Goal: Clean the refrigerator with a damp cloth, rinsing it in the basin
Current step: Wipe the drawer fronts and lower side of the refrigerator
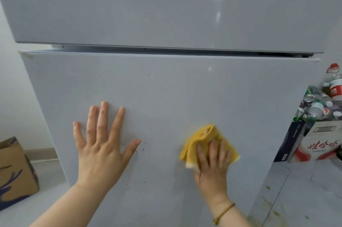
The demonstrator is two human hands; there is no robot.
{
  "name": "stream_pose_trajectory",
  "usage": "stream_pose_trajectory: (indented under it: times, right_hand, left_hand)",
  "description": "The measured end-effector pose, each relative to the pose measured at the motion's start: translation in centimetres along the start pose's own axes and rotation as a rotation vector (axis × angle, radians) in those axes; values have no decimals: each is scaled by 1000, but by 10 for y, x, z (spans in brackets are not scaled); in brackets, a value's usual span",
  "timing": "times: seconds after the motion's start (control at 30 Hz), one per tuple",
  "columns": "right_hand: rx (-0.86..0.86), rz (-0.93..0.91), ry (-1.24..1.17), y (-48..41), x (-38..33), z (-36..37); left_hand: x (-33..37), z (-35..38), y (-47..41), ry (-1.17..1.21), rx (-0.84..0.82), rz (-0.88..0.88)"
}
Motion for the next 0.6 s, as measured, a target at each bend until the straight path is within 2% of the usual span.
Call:
stream_pose_trajectory:
  times: [0.13, 0.23, 0.3, 0.4, 0.47, 0.53, 0.6]
  right_hand:
    - [-110, -314, 132, 29, 1, 2]
    - [-61, -330, 84, -4, 15, -13]
    - [76, -152, -6, -48, 22, -30]
    - [268, 312, -165, -110, 31, -44]
    - [306, 419, -116, -119, 17, -42]
    - [267, 264, -70, -102, -12, -29]
    - [158, -49, -21, -73, -45, -16]
  left_hand:
    - [-4, 5, 0, -11, 33, 31]
    - [-5, 5, 0, -9, 46, 34]
    - [-5, 5, 0, -10, 60, 44]
    - [-7, 3, 0, -12, 72, 68]
    - [-9, 2, 1, -12, 72, 84]
    - [-10, 0, 2, 14, 51, 86]
    - [-14, -2, 2, 36, 24, 96]
Point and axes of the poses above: each hand's wrist, its own y-axis away from the middle knuckle, its own z-axis out of the palm, x = y × z, the point moved 5 cm from there along -y, towards the middle knuckle, and after that the axes turned 6 degrees about -z, right-handed, at the moved point
